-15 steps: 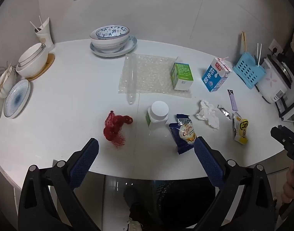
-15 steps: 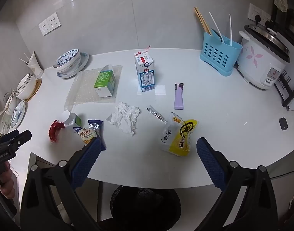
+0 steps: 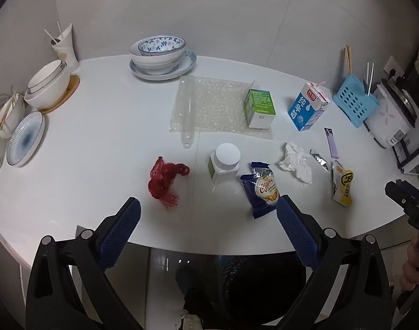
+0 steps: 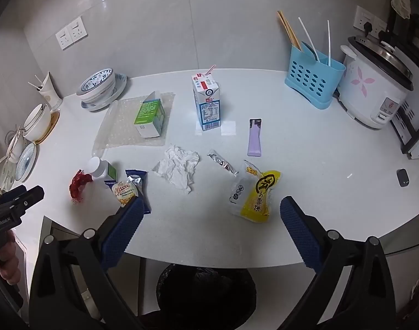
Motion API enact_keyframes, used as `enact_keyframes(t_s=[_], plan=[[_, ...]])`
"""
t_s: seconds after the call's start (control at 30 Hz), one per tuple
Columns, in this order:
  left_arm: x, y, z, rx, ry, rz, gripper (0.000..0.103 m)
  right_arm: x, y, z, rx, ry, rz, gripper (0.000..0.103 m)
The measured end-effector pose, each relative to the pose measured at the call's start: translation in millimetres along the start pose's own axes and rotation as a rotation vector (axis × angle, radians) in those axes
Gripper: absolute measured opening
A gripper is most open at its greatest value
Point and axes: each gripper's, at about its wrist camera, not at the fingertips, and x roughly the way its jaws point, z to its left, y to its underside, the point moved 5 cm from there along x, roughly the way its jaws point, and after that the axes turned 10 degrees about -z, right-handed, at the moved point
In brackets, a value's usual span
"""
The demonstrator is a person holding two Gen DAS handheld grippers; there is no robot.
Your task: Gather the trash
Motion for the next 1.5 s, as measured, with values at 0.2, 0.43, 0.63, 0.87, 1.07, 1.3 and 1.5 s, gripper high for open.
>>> enact_keyframes(t_s=[0.2,0.43,0.63,0.87,1.07,1.3,1.5], plan=[[2,0,-4,-0.001,0.005,0.004,0.097,1,-3,-3,0.012,-0.009,-0.001,0.095],[2,-1,-4,-0.004,0.006,0.015,0.097,5,-4,-6,0.030,-0.023,0.027,0.095],[3,-2,-7,-0.007,0.013,0.021,0.097,5,-4,-9,0.029,-0.031,0.035,0.095],[2,-8,-12,-0.001,0.030,0.033,0.097,4,-7,-9,0.019,-0.027,0.035,0.095],[1,-10,-15,0.006,0.020,0.033,0.097,3,-7,-7,0.013,-0.027,0.041,0.095],[1,-10,-13,0.006,0.018,0.033,0.097,2,-8,-7,0.015,-0.024,0.039,0.095],[1,-8,-11,0.005,0.017,0.036,0.097,0,-7,-8,0.019,-0.031,0.038,0.095]])
